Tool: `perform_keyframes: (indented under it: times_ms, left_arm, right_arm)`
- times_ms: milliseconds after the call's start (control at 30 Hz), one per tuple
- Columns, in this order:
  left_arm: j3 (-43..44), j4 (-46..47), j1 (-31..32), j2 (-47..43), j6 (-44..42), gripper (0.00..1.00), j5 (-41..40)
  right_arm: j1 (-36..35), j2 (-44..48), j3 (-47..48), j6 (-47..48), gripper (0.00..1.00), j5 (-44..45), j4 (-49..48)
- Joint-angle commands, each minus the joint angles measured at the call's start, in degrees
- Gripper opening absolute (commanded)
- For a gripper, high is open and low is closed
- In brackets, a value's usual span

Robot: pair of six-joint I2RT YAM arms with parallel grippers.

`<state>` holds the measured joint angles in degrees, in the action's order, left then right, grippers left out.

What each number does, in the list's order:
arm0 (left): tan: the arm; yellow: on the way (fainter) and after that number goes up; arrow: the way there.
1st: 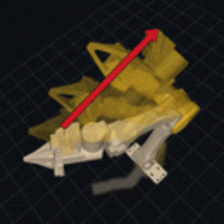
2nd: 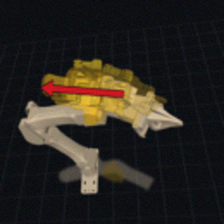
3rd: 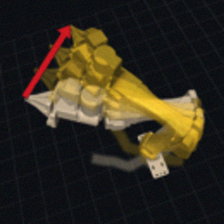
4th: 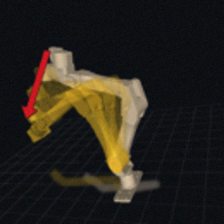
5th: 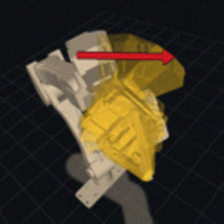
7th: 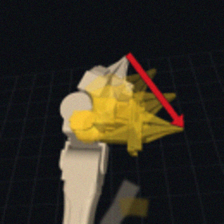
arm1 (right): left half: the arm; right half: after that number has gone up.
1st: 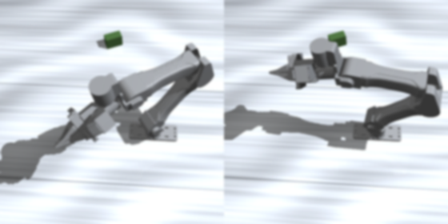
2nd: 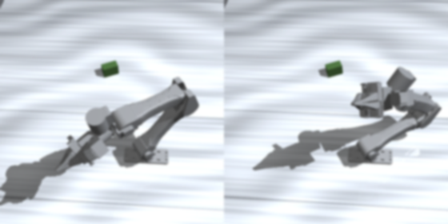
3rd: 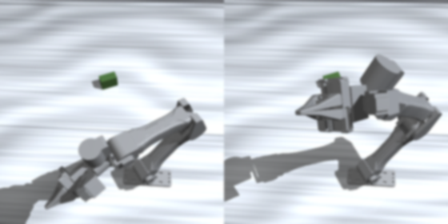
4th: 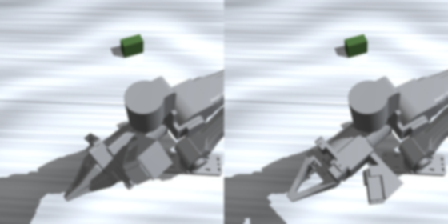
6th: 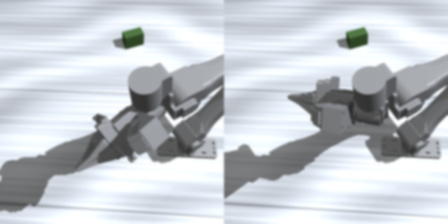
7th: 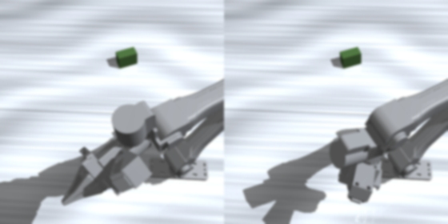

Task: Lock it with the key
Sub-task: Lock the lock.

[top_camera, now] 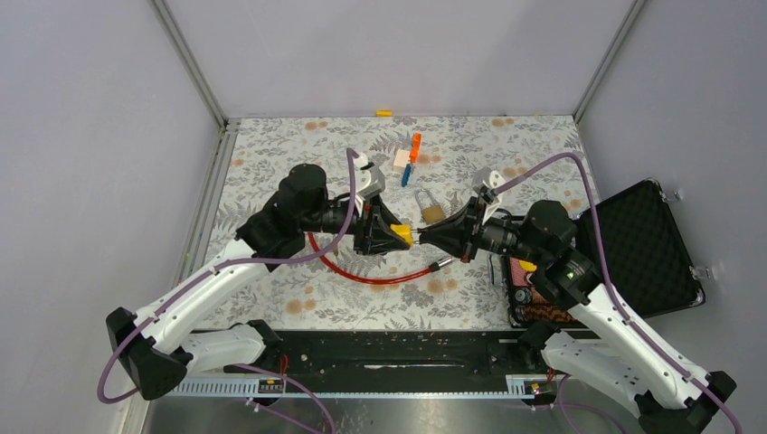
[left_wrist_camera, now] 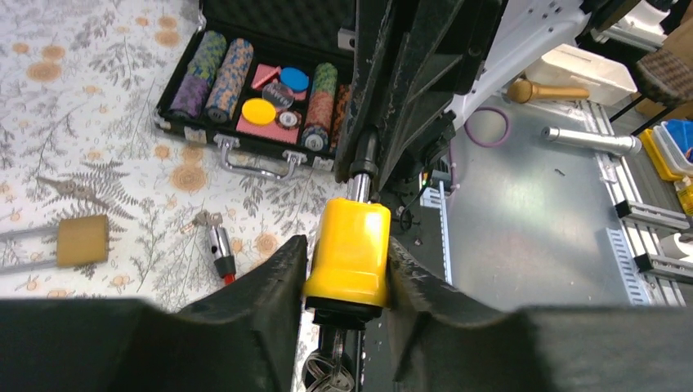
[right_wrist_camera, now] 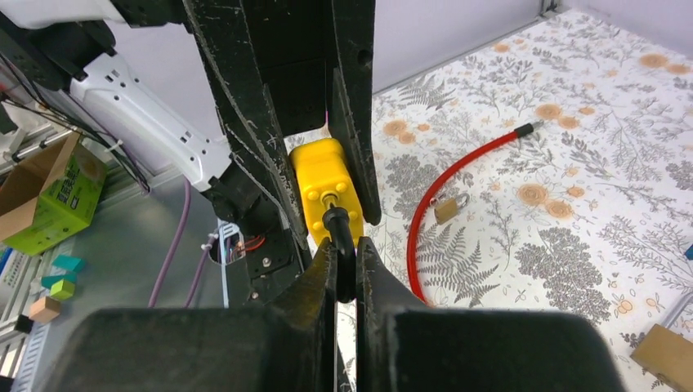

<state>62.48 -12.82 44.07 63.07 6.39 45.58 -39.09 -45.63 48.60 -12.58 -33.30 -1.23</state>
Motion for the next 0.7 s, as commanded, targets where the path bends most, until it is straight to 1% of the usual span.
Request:
perform_keyframes:
  times_ms: [0, 33, 100, 133, 167, 233, 367, 433, 467, 533, 600, 667]
  left_arm:
    - [1.5, 13.2, 2.6, -1.6, 6.2, 0.46, 0.6]
    - [0.9, 14.6, 2.1, -2.3, 7.6, 0.56, -0.1]
    - [-1.7, 17.9, 0.9, -4.1, 10.2, 0.85, -0.1]
    - [-3.2, 22.0, 0.7, -5.1, 11.9, 0.96, -0.7]
    - [-4.7, 25.4, 0.6, -6.0, 13.6, 0.99, -1.5]
    - [-7.1, 30.7, 0.5, -7.1, 15.8, 0.99, -1.5]
    - [-7.5, 32.4, 0.0, -7.0, 17.5, 0.99, -1.9]
    - [-7.6, 34.9, -0.5, -6.5, 20.4, 0.99, -1.4]
    - [-7.7, 36.9, -0.8, -6.1, 22.3, 0.97, -0.4]
    - [-7.6, 40.4, -1.2, -5.0, 25.7, 0.88, 1.2]
    - [-7.0, 41.3, -1.6, -3.9, 26.9, 0.72, 3.7]
    - [-6.7, 40.9, -2.2, -2.8, 27.7, 0.60, 4.9]
  right_arm:
    - [-1.6, 3.0, -0.7, -3.4, 0.00, 6.8, -13.5]
    - [-1.6, 4.1, -0.5, -3.3, 0.00, 6.9, -13.0]
    - [-1.6, 5.8, -0.1, -3.9, 0.00, 5.9, -12.5]
    - [-1.6, 6.2, 0.1, -4.8, 0.00, 5.5, -12.7]
    - [-1.5, 6.5, 0.2, -5.8, 0.00, 5.2, -13.1]
    - [-1.6, 6.8, 0.2, -7.5, 0.00, 4.4, -14.5]
    - [-1.6, 6.8, 1.0, -9.4, 0.00, 4.2, -14.4]
    - [-1.5, 6.7, 1.3, -10.1, 0.00, 3.4, -14.5]
    - [-1.6, 6.6, 1.5, -10.3, 0.00, 3.3, -14.7]
    - [-1.6, 6.4, 1.6, -10.6, 0.00, 3.2, -14.7]
    - [-1.6, 6.2, 1.9, -10.9, 0.00, 3.5, -14.7]
    - [-1.5, 6.1, 2.1, -11.3, 0.00, 3.8, -14.7]
